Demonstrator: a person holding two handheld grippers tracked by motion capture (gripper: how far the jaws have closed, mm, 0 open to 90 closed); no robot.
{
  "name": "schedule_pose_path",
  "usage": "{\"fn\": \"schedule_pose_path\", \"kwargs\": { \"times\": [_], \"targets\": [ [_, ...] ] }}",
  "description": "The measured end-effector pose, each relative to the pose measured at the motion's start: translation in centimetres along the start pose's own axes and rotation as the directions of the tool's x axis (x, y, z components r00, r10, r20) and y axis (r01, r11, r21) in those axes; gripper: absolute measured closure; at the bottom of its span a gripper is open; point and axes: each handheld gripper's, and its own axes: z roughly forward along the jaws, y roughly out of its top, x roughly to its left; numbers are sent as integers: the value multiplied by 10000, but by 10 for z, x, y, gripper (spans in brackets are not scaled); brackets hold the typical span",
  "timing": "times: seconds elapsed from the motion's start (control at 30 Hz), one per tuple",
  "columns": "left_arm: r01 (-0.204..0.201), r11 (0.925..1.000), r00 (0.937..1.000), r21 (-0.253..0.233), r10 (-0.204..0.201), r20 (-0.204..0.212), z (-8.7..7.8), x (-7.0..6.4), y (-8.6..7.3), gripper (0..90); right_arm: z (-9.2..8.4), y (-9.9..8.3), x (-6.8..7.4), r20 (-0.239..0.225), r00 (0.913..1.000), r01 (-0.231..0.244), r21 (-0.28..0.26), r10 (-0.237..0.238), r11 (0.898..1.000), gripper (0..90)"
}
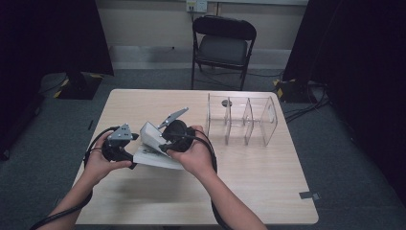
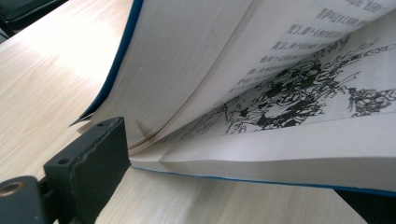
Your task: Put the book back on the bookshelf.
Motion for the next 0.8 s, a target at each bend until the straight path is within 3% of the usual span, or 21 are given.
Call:
{"fn": "schedule_pose_path", "kwargs": {
  "times": [0.43,0.73,0.8],
  "targets": [
    [-201,9996,9998,-222,199,-76,-5,0,10,31,-7,4,0,-151,9999,76,94,-74,9999,750],
    [-572,9981,9982,-213,568,-204,-7,1,15,0,-11,6,0,-286,9996,70,179,-65,9998,750],
    [-417,9984,9991,-376,415,-81,-6,2,15,0,-11,7,-1,-297,9994,158,128,-154,9998,749]
  ]
}}
